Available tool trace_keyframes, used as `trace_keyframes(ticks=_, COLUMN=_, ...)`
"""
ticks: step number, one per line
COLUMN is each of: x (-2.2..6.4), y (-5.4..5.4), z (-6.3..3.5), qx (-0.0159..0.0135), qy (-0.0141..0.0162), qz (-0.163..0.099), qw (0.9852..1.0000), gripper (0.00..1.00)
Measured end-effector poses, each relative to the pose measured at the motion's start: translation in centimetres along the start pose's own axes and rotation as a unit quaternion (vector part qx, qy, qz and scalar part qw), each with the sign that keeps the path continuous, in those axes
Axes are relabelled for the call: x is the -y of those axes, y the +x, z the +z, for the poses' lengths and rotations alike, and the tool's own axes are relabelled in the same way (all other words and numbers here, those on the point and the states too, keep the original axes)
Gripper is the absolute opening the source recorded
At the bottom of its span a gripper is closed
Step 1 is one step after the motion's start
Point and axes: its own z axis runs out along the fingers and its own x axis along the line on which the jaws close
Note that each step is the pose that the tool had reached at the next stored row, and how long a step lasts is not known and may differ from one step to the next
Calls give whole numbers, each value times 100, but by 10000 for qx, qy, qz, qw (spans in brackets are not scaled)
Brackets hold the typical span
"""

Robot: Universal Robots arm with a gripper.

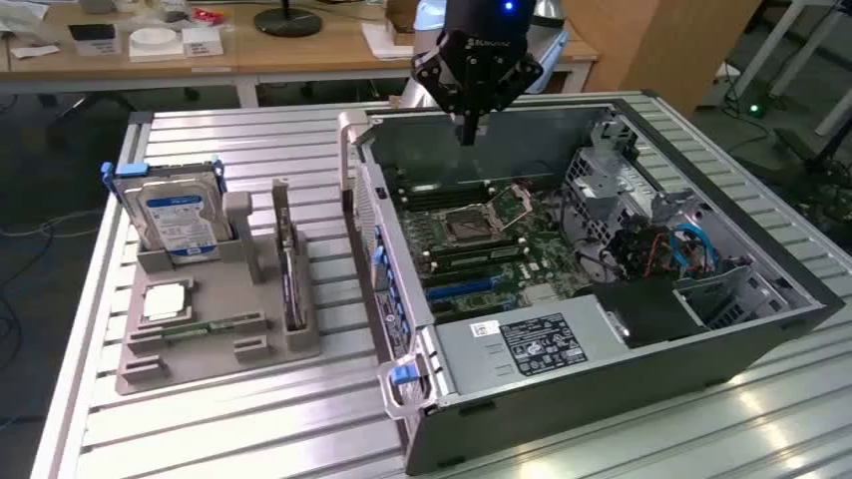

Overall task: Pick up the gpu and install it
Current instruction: 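Reach for the gpu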

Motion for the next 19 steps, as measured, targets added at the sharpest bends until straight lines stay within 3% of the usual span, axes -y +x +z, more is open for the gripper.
trace_keyframes(ticks=6, x=1, y=16, z=-1, qx=0, qy=0, qz=1, qw=10000, gripper=11)
trace_keyframes(ticks=19, x=12, y=158, z=-3, qx=0, qy=0, qz=0, qw=10000, gripper=11)
